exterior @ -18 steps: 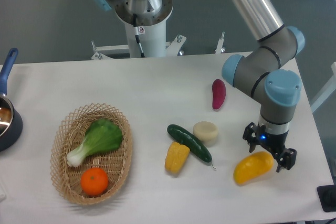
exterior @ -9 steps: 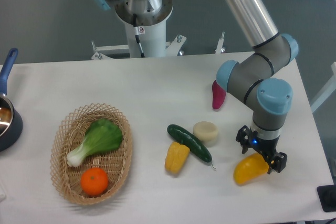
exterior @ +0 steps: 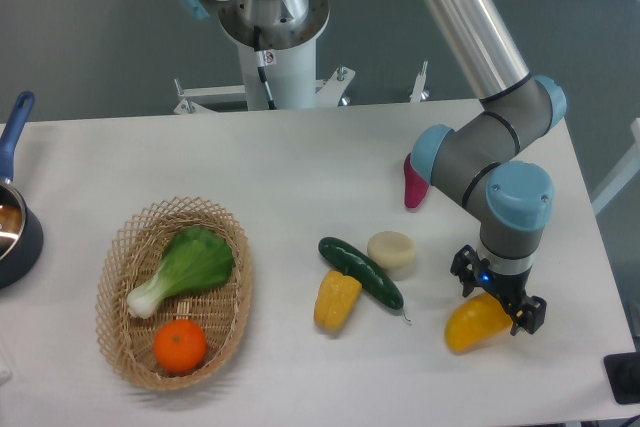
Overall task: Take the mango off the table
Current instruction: 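Close the gripper fingers around the yellow mango, then lift the grasped mango up off the table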
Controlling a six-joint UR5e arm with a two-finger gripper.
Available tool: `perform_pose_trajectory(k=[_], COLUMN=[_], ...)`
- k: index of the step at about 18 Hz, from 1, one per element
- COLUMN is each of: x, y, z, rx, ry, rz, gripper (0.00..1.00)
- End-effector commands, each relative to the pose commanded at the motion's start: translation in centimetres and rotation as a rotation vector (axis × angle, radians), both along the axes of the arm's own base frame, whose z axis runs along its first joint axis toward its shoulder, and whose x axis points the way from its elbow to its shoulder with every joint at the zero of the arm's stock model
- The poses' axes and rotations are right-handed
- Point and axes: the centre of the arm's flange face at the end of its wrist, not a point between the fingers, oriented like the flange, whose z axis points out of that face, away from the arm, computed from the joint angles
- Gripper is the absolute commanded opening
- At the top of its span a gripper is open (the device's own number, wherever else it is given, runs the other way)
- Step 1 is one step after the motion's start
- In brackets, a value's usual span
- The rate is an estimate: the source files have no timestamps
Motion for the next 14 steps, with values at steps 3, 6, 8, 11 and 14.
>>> perform_pose_trajectory(k=[3, 6, 8, 11, 14], x=[0.3, 0.3, 0.3, 0.3, 0.1], y=[0.7, 0.7, 0.7, 0.7, 0.7], z=[-0.3, 0.0, 0.0, 0.2, 0.9], rx=[-0.002, -0.001, -0.001, 0.002, 0.009], ry=[0.001, 0.004, 0.004, 0.005, 0.015], rz=[-0.006, -0.007, -0.009, -0.006, -0.003], gripper=[1.00, 0.79, 0.57, 0.38, 0.35])
